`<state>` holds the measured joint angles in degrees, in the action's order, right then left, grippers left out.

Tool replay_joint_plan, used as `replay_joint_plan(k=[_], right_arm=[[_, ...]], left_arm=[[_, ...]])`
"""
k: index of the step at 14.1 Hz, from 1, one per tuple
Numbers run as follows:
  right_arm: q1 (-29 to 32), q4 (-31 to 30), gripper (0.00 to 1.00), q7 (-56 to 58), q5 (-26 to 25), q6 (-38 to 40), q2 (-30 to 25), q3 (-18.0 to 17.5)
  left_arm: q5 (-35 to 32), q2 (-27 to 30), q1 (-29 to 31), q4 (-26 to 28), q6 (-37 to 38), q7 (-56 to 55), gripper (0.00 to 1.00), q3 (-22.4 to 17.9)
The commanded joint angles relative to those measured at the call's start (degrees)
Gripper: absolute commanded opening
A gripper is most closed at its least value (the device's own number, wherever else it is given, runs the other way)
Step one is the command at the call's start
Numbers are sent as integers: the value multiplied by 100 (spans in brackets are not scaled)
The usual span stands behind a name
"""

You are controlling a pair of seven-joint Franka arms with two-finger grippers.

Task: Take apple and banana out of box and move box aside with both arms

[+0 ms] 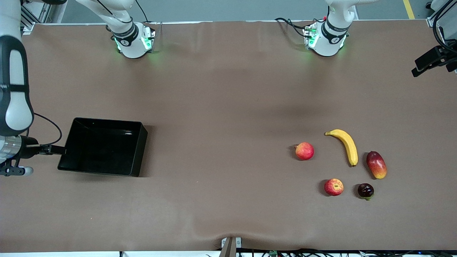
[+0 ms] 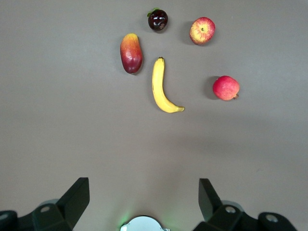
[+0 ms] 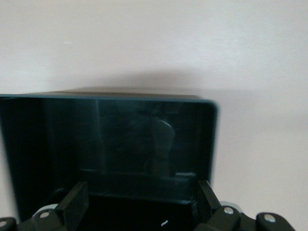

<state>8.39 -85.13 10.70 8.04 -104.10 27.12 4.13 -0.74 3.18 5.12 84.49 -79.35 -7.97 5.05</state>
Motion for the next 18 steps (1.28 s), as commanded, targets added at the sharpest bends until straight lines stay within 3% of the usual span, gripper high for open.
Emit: replay_joint_plan(k=[1,9,18], right_arm=[[-451,32,100,-760,-196,529,-556,9],[-760,-21,100,-1420,-408,1857,-2042,9],[-769,-65,100,-1527,-636,2386,-2641,-79]], left_arm=[[66,130,6,76,51,-108,100,31],[66,148,32,68,86,-99,100,31],[66,130,41,41,77,6,100,-4]])
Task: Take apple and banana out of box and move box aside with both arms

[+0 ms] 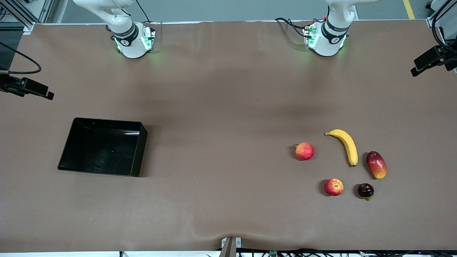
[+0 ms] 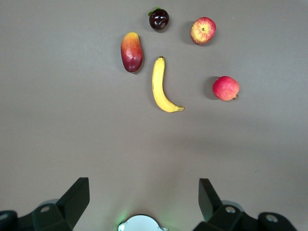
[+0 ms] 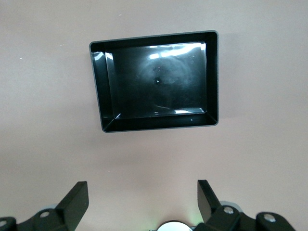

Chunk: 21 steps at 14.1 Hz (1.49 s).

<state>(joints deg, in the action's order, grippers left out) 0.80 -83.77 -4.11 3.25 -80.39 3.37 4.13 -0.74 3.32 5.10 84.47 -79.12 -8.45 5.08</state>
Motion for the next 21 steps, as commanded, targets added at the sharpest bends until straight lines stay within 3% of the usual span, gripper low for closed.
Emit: replay_joint_plan(k=[1,5,21], right_arm=[[-9,-201,100,-20,-158,-3,-267,-79],[-79,-175,100,-20,-360,-38,-267,-105],[-317,-166,100,-99,-369,-21,-241,-123]], left_arm=[[66,116,44,43,55,54,100,-8],[48,108,44,34,55,54,100,-16],[4,72,62,-54,55,54,100,-34]])
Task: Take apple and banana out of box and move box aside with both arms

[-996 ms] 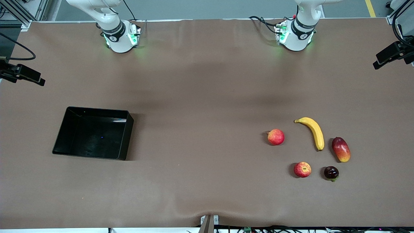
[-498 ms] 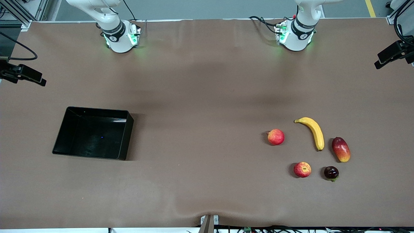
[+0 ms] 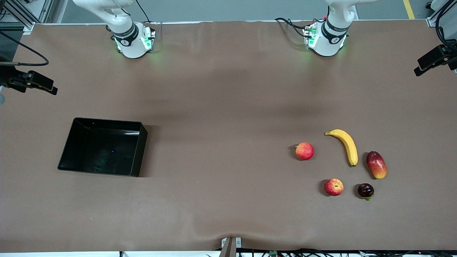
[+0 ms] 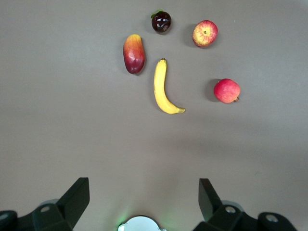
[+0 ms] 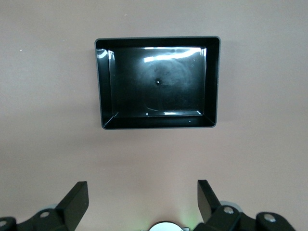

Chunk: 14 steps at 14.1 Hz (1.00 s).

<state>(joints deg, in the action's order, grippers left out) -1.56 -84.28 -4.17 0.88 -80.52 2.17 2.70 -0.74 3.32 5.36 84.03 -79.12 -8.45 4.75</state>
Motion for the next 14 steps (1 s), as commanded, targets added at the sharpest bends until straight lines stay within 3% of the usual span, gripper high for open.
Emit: replay_joint_plan(k=[1,14], right_arm=[[-81,-114,100,-93,-132,1,-121,20],[-98,-106,100,-85,-132,1,-129,11]], left_arm=[[4,72,35,-9,55,54,100,-1],[-5,-42,0,-45,55,28,100,8]])
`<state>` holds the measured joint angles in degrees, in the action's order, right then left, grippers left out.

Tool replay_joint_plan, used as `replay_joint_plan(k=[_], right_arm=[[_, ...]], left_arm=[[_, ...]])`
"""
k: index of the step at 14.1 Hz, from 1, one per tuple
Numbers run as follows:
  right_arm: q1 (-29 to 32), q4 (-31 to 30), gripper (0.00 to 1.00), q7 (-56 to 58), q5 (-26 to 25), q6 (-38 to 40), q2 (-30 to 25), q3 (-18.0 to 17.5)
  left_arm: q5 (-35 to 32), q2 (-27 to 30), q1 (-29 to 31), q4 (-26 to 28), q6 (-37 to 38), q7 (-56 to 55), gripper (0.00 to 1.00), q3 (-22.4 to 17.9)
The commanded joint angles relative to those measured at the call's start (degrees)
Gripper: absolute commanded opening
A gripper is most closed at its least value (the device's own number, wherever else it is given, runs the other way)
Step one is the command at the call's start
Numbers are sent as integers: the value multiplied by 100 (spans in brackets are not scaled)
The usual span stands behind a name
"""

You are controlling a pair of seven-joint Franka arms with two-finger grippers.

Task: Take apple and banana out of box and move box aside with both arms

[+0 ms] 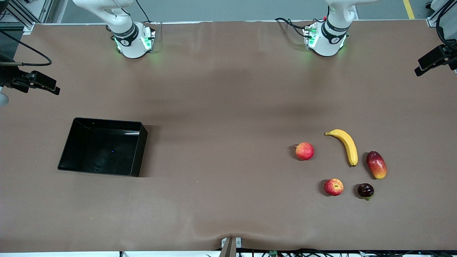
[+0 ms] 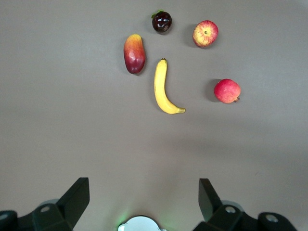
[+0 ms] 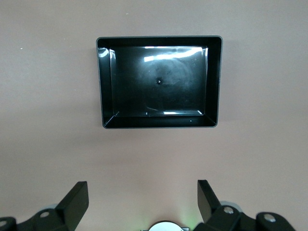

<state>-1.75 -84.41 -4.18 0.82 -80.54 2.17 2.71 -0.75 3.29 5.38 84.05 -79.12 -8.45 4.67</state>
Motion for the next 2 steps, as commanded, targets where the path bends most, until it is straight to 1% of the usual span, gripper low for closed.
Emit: replay_joint_plan(k=[1,2], right_arm=[[-80,-102,100,-57,-126,21,-129,10],[-80,-102,100,-48,-126,30,-138,10]], left_arm=[[-13,-47,-20,-47,55,1,100,16],[-5,-48,-37,-47,55,-8,100,34]])
